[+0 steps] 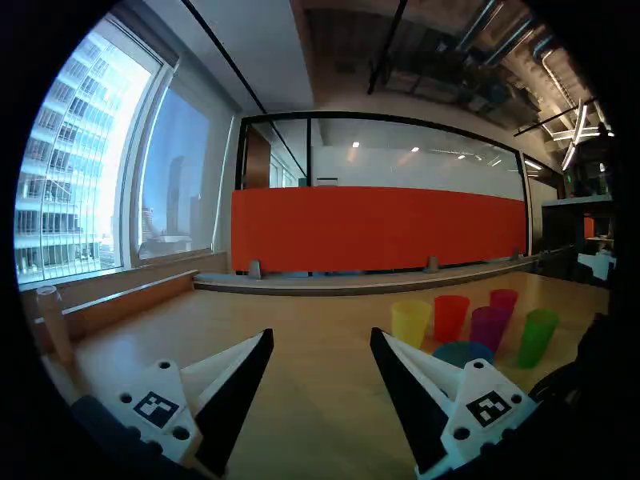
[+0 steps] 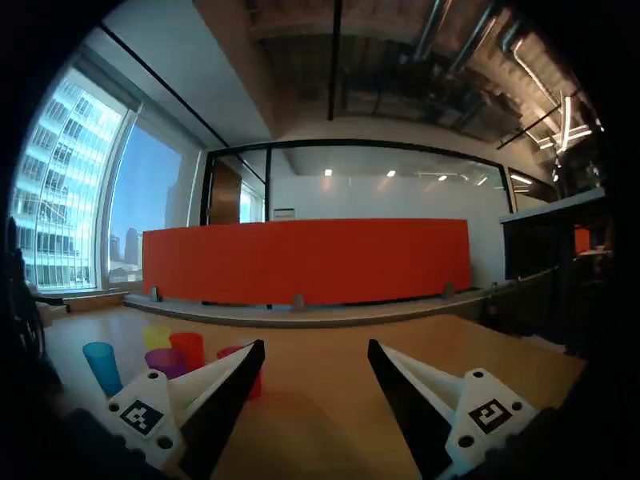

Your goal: Pour water

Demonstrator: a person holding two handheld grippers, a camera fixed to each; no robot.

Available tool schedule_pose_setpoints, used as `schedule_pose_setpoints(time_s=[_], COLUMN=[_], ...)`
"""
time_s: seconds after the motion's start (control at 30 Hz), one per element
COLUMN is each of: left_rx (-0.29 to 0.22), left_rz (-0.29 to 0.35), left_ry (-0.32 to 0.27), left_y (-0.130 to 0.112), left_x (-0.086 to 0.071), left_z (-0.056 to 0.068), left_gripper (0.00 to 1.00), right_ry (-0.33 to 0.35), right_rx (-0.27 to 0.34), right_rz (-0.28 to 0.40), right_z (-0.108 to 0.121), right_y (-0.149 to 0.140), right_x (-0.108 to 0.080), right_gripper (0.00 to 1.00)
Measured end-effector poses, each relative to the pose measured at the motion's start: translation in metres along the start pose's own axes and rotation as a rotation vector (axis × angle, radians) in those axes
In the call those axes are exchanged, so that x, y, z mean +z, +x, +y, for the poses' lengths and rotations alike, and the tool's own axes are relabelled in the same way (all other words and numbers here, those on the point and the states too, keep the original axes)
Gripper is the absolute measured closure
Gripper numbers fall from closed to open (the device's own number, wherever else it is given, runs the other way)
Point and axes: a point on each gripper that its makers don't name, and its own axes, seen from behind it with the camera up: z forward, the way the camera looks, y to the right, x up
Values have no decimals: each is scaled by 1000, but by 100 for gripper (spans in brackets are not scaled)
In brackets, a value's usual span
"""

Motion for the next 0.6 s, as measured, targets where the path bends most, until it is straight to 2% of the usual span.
schedule_pose_setpoints(time_s=[0.6], left_rx=[0], left_rz=[0], left_ry=[0], left_y=[0], left_x=[1], left_z=[0], left_gripper=[10], right_ry=[-17], right_rx=[-7], right_rz=[-28], right_z=[11], right_y=[-14], right_x=[2], right_gripper=[0])
